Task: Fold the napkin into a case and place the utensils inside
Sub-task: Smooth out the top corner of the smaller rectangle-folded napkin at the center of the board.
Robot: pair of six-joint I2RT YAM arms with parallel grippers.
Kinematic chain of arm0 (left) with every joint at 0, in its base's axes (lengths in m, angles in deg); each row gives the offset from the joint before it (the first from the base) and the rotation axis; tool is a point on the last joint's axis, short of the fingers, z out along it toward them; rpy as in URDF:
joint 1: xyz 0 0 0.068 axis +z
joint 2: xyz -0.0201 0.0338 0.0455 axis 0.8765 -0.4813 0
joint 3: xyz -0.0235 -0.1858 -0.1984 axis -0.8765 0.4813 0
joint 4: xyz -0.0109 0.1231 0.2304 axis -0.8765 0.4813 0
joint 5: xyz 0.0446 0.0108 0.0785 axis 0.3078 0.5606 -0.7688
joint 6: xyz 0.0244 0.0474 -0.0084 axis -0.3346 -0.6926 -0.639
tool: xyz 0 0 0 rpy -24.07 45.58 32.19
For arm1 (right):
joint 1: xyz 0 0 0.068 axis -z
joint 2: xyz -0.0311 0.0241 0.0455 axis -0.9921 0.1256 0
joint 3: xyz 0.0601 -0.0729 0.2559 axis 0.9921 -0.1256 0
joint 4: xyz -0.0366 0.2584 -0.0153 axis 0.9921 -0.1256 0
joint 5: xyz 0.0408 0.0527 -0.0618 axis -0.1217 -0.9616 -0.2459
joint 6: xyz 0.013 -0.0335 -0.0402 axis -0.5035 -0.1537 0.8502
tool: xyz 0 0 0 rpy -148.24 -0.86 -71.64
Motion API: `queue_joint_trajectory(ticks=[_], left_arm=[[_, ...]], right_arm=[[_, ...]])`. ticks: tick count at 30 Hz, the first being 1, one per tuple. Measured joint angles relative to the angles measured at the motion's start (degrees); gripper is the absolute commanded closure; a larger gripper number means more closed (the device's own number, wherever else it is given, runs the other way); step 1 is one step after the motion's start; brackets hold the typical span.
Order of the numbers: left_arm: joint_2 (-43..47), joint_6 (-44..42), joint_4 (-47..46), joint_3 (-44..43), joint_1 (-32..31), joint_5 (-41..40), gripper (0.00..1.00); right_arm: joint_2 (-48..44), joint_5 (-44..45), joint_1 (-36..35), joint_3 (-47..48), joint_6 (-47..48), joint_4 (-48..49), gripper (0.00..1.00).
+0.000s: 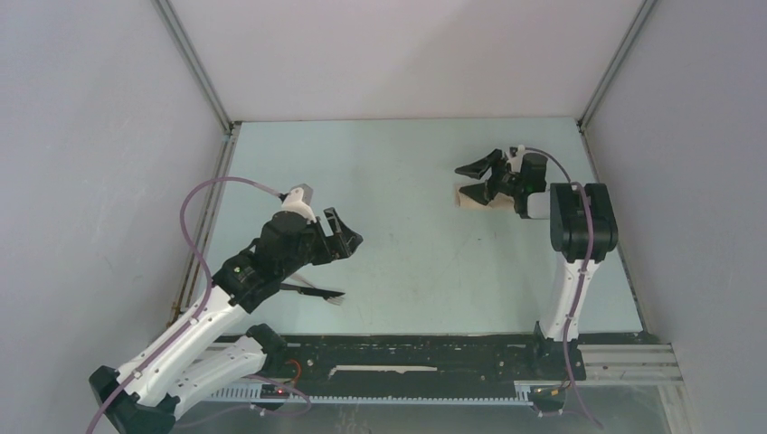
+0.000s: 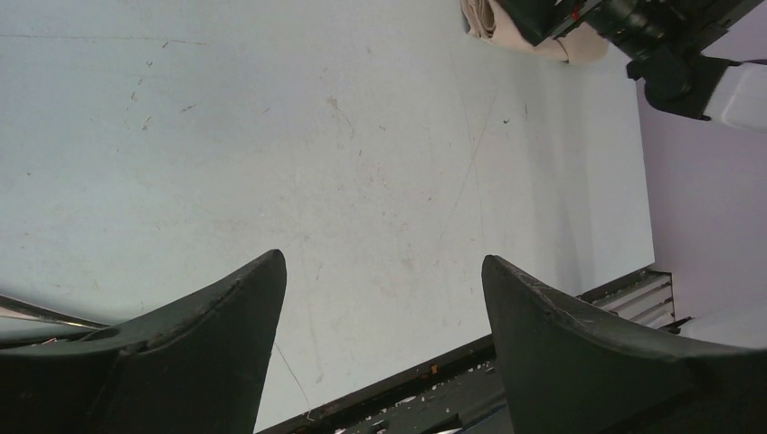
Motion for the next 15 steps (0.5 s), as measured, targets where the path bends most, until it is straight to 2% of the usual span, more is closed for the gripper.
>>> queue_joint_trajectory(ticks=[5, 8, 15], left_arm=[[0.48, 0.00, 0.09, 0.00, 0.00, -0.09, 0.14], [0.57, 0.00, 0.09, 0.00, 0.00, -0.07, 0.14], [0.17, 0.28, -0.04, 0.00, 0.02, 0.02, 0.14]], right_arm=[[5.27, -0.55, -1.38, -1.40, -1.46, 3.54, 0.16], [5.22, -1.03, -1.27, -1.42, -1.88, 4.52, 0.16], [-1.44, -0.61, -1.27, -1.51, 1.29, -3.63, 0.14]])
